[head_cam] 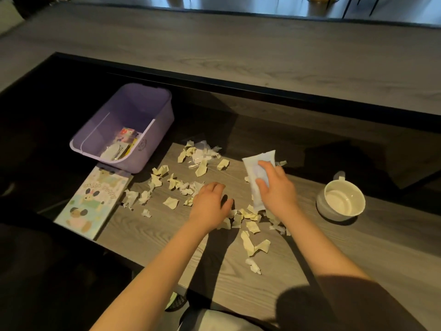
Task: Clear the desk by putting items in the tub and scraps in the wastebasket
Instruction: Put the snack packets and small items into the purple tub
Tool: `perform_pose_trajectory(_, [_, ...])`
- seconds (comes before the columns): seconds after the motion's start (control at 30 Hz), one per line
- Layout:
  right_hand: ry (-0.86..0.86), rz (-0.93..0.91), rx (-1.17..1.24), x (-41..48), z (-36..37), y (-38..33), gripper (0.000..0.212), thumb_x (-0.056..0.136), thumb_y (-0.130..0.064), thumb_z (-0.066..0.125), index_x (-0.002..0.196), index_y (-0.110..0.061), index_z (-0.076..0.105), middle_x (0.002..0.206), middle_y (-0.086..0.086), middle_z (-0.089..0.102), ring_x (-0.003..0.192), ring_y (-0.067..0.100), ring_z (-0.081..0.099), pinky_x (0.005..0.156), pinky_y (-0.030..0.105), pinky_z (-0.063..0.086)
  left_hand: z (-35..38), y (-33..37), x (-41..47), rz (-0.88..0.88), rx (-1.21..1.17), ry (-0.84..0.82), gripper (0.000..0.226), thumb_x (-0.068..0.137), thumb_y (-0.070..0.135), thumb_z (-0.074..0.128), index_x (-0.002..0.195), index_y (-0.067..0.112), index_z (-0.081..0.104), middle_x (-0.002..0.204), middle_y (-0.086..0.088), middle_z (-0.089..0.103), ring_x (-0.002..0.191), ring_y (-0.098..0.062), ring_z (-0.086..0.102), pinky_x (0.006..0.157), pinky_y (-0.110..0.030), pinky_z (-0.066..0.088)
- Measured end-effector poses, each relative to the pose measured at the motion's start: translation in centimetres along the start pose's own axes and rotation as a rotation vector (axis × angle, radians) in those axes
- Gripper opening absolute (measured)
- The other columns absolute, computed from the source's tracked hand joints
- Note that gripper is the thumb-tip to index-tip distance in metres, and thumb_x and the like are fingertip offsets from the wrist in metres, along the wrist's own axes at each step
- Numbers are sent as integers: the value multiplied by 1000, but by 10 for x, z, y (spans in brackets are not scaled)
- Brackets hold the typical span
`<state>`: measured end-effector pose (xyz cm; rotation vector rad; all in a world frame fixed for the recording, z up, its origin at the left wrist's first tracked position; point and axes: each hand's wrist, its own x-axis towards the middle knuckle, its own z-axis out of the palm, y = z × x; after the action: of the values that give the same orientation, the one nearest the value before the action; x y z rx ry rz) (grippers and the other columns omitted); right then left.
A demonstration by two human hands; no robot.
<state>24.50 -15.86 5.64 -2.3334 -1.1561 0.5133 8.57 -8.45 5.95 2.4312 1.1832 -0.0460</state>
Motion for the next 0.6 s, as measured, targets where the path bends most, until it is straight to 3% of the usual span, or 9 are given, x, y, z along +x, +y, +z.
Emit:
perform_pose_trajectory(0.17, [-77,-110,368,-6,13,-48,30,101,-28,35,130,-32,42,124,6,52,102,21,54,84,40,50,-14,-11,0,-141,-717,61,42,98,39,37,121,10,56,119,-12,61,113,-26,56,95,-40,43])
perform_pose_trajectory(0.27, [-148,-84,402,-11,26,-73,33,102,-29,30,135,-33,35,120,4,55,97,21,58,83,40,53,-26,-13,-5,-151,-1010,-10,34,101,35,30,112,18,56,97,-2,66,90,-14,65,77,-24,51])
perform_pose_trajectory(0.43, [-226,-35,383,-6,50,-97,37,102,-34,26,139,-37,22,105,-1,56,80,18,64,68,38,59,-36,-37,-6,-190,-1026,139,18,98,24,41,109,21,55,96,0,66,83,-6,64,66,-12,50])
perform_pose_trajectory(0.5, [-286,-21,328,-1,62,-101,38,101,-35,27,138,-41,21,102,0,60,79,19,65,69,40,59,-43,-52,-3,-212,-853,207,13,96,22,47,103,17,57,94,-3,64,77,-7,61,59,-9,46])
perform_pose_trajectory(0.6, [-325,-5,236,10,80,-105,35,100,-32,33,135,-39,32,95,-1,62,71,17,62,63,36,57,-52,-84,3,-232,-576,255,16,93,24,52,103,14,59,87,3,57,75,-9,56,60,-12,41])
